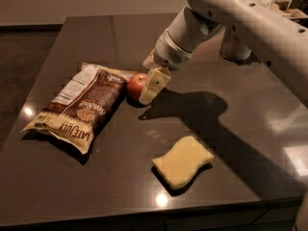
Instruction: Move apple near brown chip bag
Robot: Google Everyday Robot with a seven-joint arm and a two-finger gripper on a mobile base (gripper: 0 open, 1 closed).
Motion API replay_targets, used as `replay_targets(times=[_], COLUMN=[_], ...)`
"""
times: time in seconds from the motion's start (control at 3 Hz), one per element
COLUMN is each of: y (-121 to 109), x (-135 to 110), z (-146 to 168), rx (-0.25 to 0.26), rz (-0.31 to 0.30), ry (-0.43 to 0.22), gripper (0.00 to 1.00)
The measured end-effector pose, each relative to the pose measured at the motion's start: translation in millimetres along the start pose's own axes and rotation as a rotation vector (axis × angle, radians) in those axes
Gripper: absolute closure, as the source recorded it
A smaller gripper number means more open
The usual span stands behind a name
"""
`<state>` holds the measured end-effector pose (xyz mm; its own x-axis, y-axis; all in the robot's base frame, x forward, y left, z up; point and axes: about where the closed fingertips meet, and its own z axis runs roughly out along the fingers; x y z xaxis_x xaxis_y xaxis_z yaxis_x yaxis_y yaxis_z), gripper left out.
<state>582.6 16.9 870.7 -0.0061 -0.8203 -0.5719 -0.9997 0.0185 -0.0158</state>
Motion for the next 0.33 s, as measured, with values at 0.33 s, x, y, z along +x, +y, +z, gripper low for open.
replay_targets(times=[0.33], y=[0.0], x=[0.0], z=[0.1], rx=[0.000], rz=[0.000], ry=[0.000], gripper=[0.00])
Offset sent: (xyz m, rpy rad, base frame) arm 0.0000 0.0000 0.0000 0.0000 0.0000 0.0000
